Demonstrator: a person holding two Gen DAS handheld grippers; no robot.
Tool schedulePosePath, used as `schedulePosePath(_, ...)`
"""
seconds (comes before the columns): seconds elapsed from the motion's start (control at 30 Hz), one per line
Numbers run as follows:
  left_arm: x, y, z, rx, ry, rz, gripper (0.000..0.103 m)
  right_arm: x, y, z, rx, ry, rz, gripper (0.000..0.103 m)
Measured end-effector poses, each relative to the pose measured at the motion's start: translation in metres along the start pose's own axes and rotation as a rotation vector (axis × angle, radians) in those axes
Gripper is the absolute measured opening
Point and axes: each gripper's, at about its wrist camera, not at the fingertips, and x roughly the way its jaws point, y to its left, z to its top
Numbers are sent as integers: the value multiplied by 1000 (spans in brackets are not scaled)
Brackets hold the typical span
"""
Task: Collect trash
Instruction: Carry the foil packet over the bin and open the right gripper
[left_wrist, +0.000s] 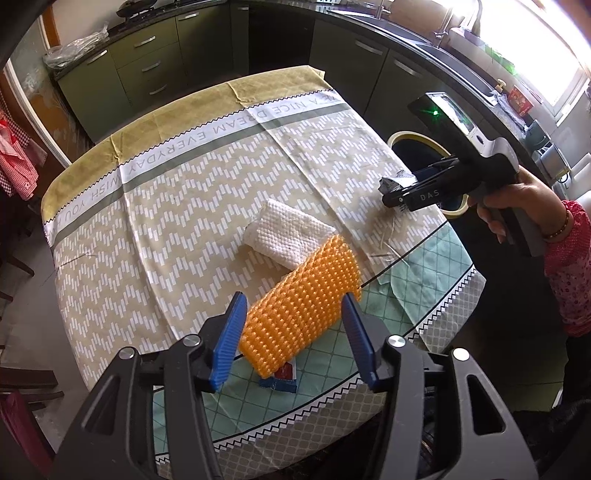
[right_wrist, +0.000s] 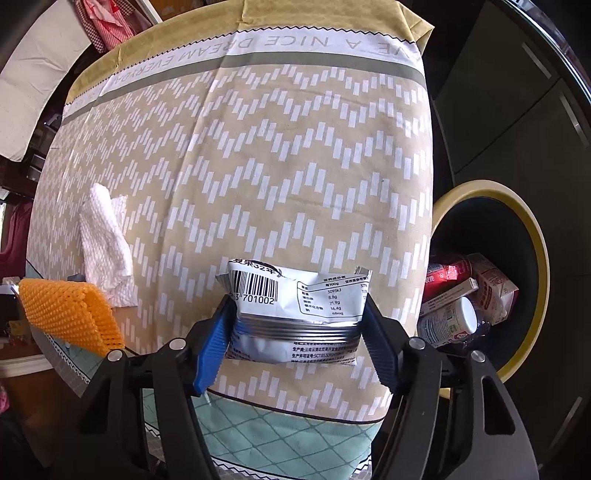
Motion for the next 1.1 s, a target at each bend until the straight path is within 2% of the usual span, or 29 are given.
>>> schedulePosePath(0.2,32,-6,14,42,74,-17,56,-29,-18,-5,22,-45,29,67)
schedulePosePath(0.4,69,-18,20,122,175,-39,63,-52,-83,-15,142,-75,-14,67)
schedulePosePath(0.57,92,-23,24,161,227,-26,65,-43,-147,-25,262,-66,-43,67)
schedulePosePath(0.73,102,-27,24,183,247,-1,65,-19,-184,-25,327,-39,-65,67)
schedulePosePath(0.87,102,-34,23,214,243,28,64,-4,-206,-20,368,-31,-81,69)
schedulePosePath(0.9,102,-36,22,223,242,35,63,-1,-210,-18,370,-32,-84,73)
schedulePosePath(0.97,103,-41,22,236,243,42,60,2,-216,-17,378,-32,-81,79)
schedulePosePath(1.1,102,-46,22,251,242,42,51,-5,-223,-17,387,-55,-100,80)
